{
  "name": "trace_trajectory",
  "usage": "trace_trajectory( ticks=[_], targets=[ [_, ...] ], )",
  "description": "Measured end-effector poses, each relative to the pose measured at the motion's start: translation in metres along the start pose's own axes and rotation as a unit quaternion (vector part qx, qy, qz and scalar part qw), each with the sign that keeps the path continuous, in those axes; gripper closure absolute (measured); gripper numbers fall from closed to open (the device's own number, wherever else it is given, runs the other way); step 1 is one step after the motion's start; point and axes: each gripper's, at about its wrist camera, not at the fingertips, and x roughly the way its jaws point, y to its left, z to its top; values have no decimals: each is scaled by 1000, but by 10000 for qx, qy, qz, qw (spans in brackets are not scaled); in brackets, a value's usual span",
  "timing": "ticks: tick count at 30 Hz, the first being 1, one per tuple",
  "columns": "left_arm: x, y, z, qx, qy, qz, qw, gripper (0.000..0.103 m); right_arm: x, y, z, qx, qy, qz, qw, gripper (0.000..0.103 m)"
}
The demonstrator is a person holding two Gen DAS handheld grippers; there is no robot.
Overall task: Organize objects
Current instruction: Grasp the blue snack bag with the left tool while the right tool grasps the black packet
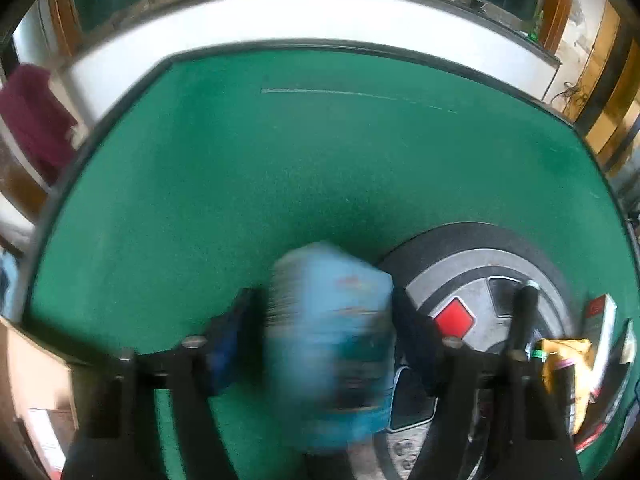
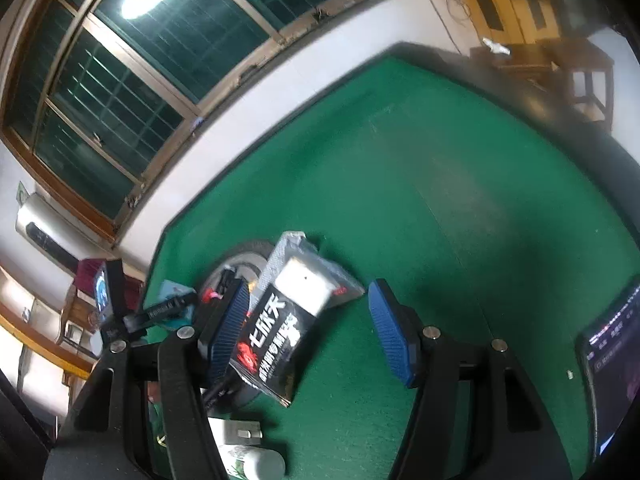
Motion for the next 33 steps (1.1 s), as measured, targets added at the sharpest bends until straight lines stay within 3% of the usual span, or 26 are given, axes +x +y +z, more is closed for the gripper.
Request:
trace_trajectory(
  ticks=[3,8,10,15,21,23,24,25,26,27,30,33],
  targets=[
    [-7,-1,-9,-59,-33,-35,10000,66,11,1,-4,-4,259,11,9997,42],
    [-26,4,-43,-92,-87,-67,9999,67,28,0,-12,149,702,110,9974,40],
    [-37,7,-63,-59,-85,-96,9999,67,32,0,-14,161,720,42,9973,34],
    [-61,18,-106,-110,-135,-185,9997,68,43,7,-14,350,757,-19,9965,32],
    [-73,15,-140,-117,-545,25,9984,67,68,31,-15,64,861,-692,9939,32],
    [-72,12,-143,-61,-647,75,9979,67,75,45,-16,-368,777,-1098,9902,32],
    [-72,12,-143,-50,-692,56,9976,67,77,49,-17,-557,785,-1199,9881,34],
    [-70,13,-142,-44,-723,5,9974,68,76,54,-20,-799,745,-1184,9869,47],
    [-75,11,-146,-28,-728,-25,9973,68,74,57,-22,-1001,736,-1069,9865,53],
    [-77,13,-146,-40,-726,-84,9973,69,71,59,-22,-1137,780,-982,9856,67],
    [-79,21,-147,-112,-723,-367,9966,70,57,56,-25,-1480,732,-1085,9803,75],
    [-81,21,-146,-52,-797,-309,9963,70,50,45,-26,-1315,783,-876,9843,76]
  ],
)
